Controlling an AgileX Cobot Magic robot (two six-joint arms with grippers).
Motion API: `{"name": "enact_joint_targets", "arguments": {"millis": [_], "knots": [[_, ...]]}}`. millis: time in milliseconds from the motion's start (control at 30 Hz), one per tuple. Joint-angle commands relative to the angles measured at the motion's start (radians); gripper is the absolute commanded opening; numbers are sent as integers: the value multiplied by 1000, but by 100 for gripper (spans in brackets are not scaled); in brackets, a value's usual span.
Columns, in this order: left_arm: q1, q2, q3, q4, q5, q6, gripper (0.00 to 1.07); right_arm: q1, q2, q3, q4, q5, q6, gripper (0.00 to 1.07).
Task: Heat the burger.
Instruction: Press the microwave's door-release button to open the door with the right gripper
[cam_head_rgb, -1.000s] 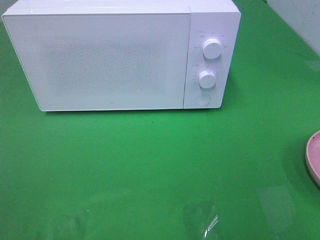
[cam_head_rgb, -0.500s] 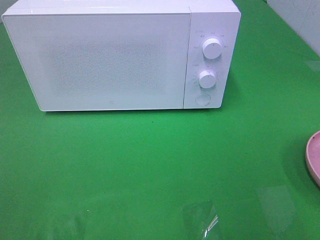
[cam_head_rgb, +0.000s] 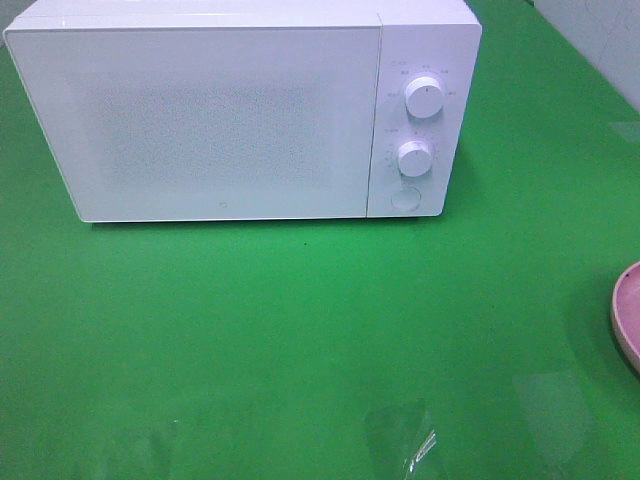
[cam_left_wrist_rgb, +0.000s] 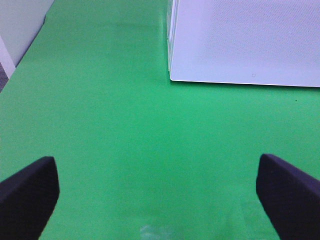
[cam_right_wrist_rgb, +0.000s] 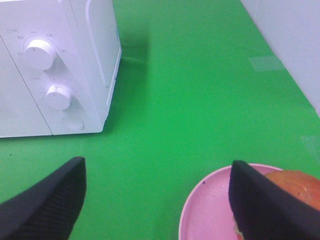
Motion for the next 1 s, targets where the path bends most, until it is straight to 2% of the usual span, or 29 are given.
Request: {"name": "enact_joint_targets", "arguments": {"millis": [33, 400, 600, 1000], "knots": [[-6, -20, 3, 0, -10, -1, 100, -3, 35, 17, -5, -108, 1, 75], [-6, -20, 3, 0, -10, -1, 100, -3, 260, 39, -4, -433, 49, 75], [-6, -20, 3, 0, -10, -1, 100, -3, 465, 44, -4, -655, 57, 75], [-6, -20, 3, 0, -10, -1, 100, 1, 664, 51, 33, -879, 23, 75]]}}
